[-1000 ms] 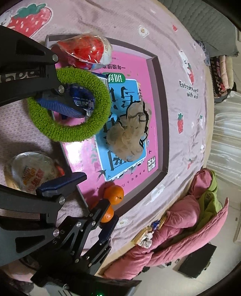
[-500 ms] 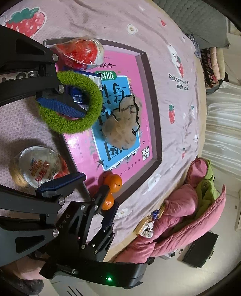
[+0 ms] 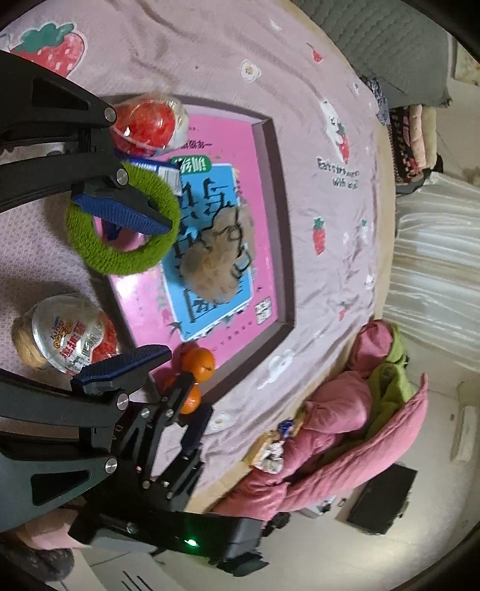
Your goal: Organize objects
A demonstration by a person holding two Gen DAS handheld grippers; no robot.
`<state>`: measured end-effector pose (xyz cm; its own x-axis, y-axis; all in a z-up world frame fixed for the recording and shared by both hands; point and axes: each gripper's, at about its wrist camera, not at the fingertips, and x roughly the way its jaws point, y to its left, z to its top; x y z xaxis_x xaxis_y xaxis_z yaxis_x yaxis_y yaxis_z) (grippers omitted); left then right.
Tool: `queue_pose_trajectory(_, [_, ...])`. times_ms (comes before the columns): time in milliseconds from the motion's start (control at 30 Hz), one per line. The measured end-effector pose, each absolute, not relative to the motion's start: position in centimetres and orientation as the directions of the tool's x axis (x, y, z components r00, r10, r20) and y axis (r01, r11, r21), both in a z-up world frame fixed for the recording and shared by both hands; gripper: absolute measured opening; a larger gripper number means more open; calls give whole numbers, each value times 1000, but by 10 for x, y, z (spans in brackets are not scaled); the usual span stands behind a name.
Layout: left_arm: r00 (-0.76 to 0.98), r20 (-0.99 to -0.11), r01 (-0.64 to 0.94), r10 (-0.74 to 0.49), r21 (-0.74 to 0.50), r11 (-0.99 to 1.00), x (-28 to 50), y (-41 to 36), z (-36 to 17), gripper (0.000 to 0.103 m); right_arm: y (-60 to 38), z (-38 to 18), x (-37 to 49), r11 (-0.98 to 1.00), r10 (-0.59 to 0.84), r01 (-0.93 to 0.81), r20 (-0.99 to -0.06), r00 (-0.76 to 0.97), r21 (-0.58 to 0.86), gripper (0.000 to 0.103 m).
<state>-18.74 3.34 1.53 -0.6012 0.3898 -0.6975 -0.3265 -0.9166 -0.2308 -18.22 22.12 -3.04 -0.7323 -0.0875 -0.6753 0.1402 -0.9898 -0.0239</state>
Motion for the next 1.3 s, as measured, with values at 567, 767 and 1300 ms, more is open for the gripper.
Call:
queue_pose_trajectory(567, [-646,-662,-275,380,-263,-925,-183,7,32,69,211,-17,-174,-985,-117,170,-627,-770,-26,56])
queue_pose_trajectory(767, [-650,-665,-294,369,-228,-928,-172,8,33,69,210,-15,-172,-985,-116,172,-618,-777,-31,56])
queue_pose_trajectory(1300, [-637,-680,-311,363,-204,-928,-153,18,23,69,206,1,-144,-968,-188,250,-572,-799,-31,61])
